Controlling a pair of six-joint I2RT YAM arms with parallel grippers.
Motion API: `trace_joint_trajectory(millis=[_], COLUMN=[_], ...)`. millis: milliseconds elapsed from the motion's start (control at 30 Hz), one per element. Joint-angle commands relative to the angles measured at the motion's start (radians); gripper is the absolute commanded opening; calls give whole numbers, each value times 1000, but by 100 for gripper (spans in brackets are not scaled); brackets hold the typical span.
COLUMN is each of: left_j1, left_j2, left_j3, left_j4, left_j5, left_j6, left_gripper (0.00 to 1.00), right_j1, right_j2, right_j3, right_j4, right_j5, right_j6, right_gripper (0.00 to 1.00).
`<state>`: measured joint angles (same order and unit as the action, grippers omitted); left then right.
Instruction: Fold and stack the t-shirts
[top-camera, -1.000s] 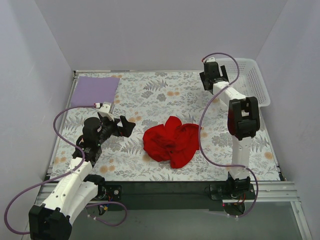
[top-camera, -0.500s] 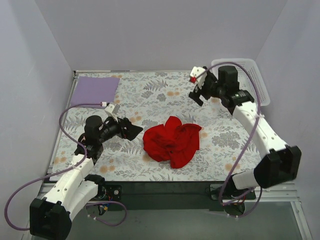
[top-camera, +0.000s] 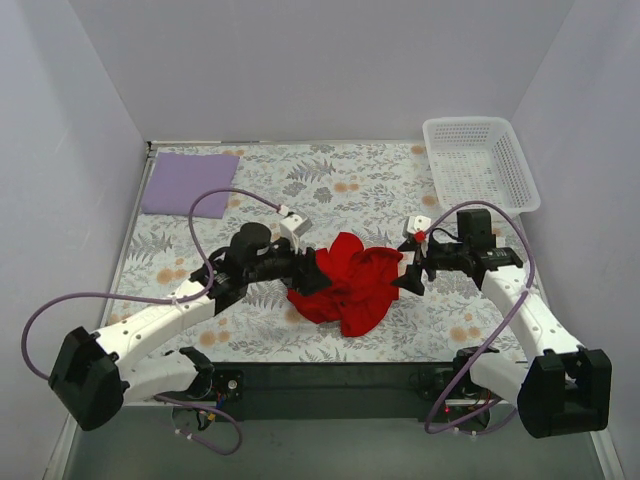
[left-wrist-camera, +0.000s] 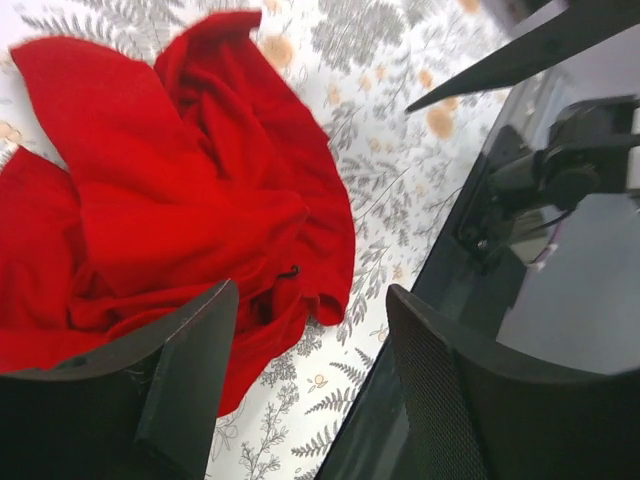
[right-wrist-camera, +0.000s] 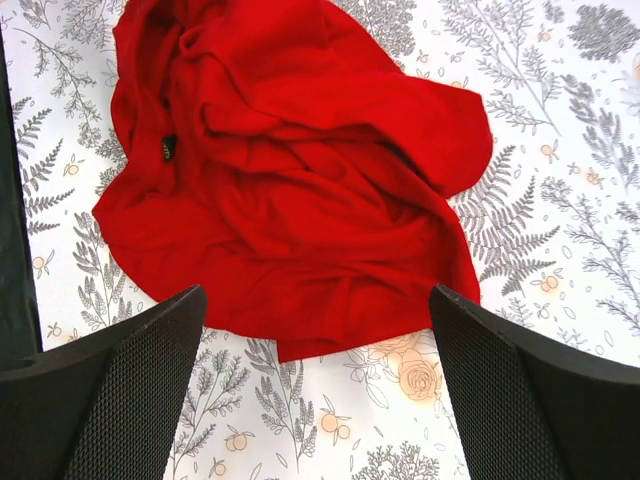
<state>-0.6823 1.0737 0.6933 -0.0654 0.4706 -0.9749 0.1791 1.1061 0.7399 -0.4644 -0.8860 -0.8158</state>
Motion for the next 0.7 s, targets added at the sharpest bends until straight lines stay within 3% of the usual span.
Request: trace_joint_trajectory(millis=[0, 200, 333, 467, 667], left_j1=[-110, -187, -187, -187, -187], left_j2=[58, 88, 78, 61, 147], left_j3=[63, 113, 143, 140, 189], left_j4=[-125, -207, -353, -392, -445], left_j5=[-196, -498, -717, -730, -737], left_j6=[41, -59, -243, -388, -436], left_gripper=[59, 56, 57, 54, 49], right_j1=[-33, -76, -111, -130, -141], right_j2=[-69, -98, -106, -109, -109], right_j3=[-42, -135, -146, -157, -163], right_j4=[84, 144, 150, 162, 165], right_j5=[-96, -130, -137, -159, -166], right_j6=[30, 53, 58, 66, 67], right_gripper=[98, 98, 98, 98, 98])
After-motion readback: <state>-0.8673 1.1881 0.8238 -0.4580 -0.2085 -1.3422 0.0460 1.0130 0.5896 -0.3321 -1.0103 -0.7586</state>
